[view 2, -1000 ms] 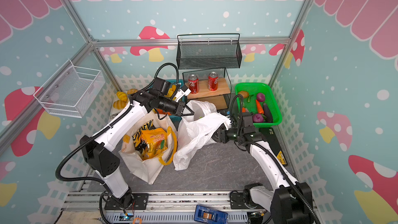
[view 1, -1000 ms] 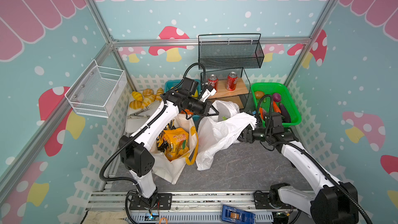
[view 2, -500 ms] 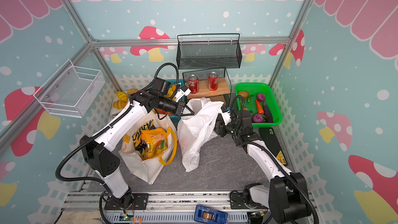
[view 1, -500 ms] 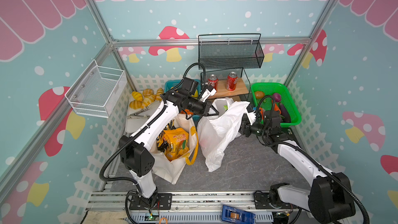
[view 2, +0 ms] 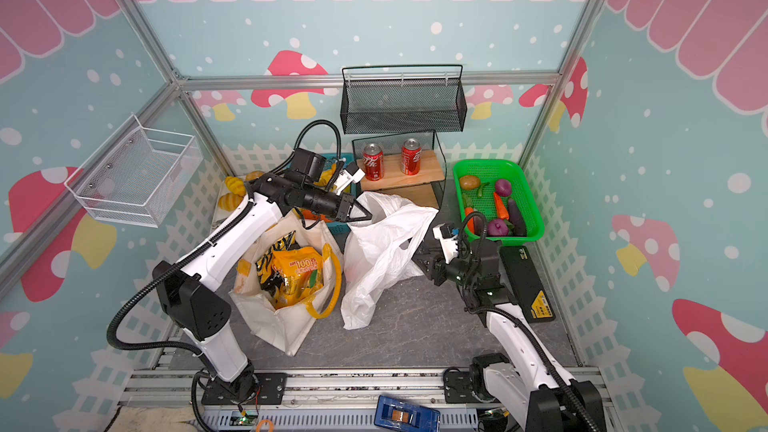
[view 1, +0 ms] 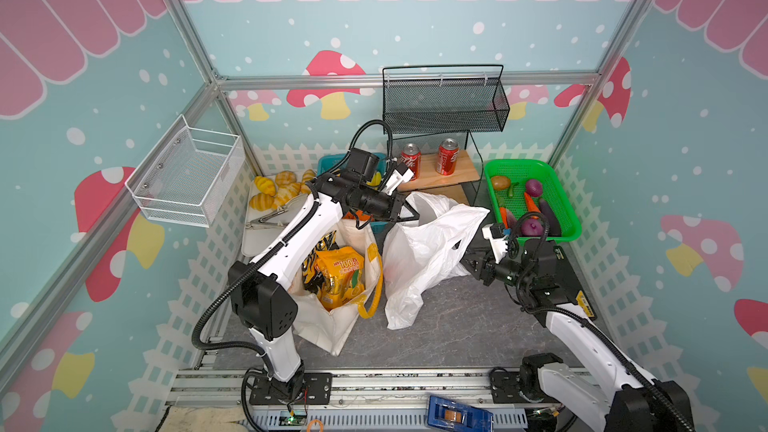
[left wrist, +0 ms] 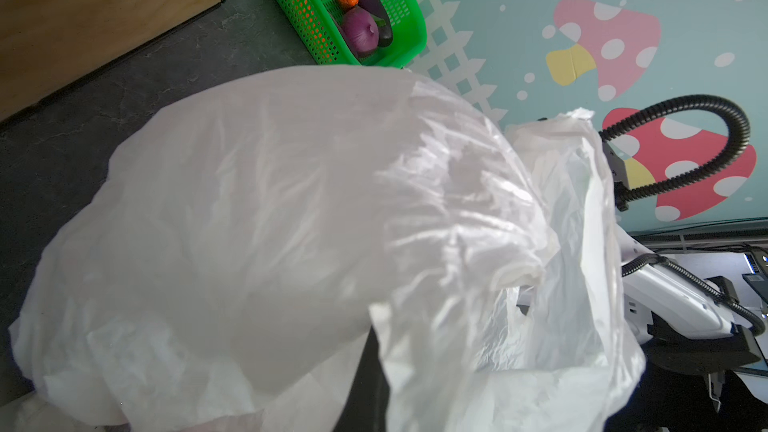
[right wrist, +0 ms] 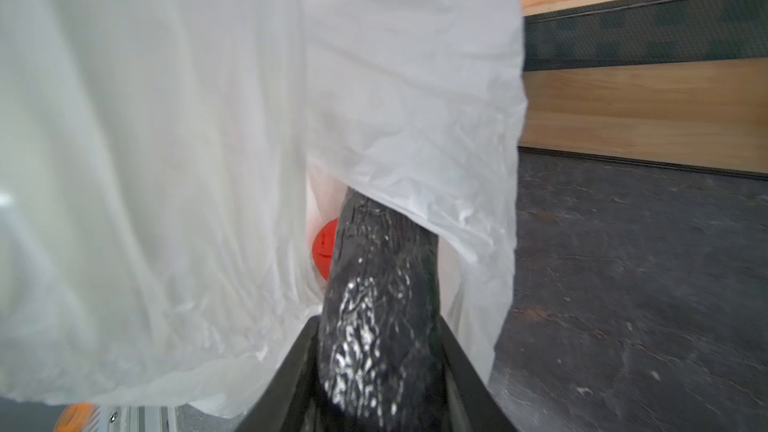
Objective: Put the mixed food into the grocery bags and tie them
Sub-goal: 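Lower the dark eggplant into the white bag and open the right gripper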
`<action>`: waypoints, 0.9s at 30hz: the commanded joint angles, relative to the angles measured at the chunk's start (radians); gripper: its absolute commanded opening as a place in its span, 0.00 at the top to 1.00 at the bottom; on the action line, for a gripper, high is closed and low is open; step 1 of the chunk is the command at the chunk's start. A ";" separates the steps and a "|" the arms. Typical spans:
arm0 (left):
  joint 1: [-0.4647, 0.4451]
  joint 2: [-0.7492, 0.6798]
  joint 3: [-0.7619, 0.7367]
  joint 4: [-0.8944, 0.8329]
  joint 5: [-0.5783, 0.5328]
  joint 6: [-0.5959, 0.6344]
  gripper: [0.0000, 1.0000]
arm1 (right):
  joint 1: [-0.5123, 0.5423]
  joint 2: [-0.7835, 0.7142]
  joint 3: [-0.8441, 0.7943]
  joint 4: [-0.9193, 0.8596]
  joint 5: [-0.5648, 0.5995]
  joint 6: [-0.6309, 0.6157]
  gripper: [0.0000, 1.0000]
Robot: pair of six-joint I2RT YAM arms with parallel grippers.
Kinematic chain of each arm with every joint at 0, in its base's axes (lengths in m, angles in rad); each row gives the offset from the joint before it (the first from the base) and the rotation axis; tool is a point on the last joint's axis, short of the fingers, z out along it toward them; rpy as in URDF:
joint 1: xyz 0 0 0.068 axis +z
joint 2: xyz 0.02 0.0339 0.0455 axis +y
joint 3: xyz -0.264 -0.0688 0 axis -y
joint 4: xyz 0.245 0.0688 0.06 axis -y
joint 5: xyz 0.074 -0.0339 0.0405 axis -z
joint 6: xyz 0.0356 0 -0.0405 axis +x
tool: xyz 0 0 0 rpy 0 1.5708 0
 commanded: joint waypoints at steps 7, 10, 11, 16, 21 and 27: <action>0.002 -0.019 -0.001 0.007 0.008 0.020 1.00 | -0.068 0.050 -0.009 0.160 -0.219 0.161 0.77; 0.002 -0.021 -0.001 0.006 0.008 0.020 1.00 | -0.119 0.055 -0.013 0.164 -0.261 0.185 0.76; 0.002 -0.020 -0.002 0.006 0.009 0.020 1.00 | -0.133 0.058 -0.011 0.166 -0.267 0.195 0.75; 0.002 -0.019 0.000 0.006 0.012 0.018 1.00 | -0.127 0.138 0.024 0.184 -0.281 0.238 0.76; 0.001 -0.012 0.000 0.007 0.020 0.013 1.00 | -0.063 0.216 0.093 0.160 -0.249 0.222 0.77; -0.006 -0.010 0.000 0.006 0.025 0.012 1.00 | -0.015 0.290 0.189 0.122 -0.202 0.172 0.78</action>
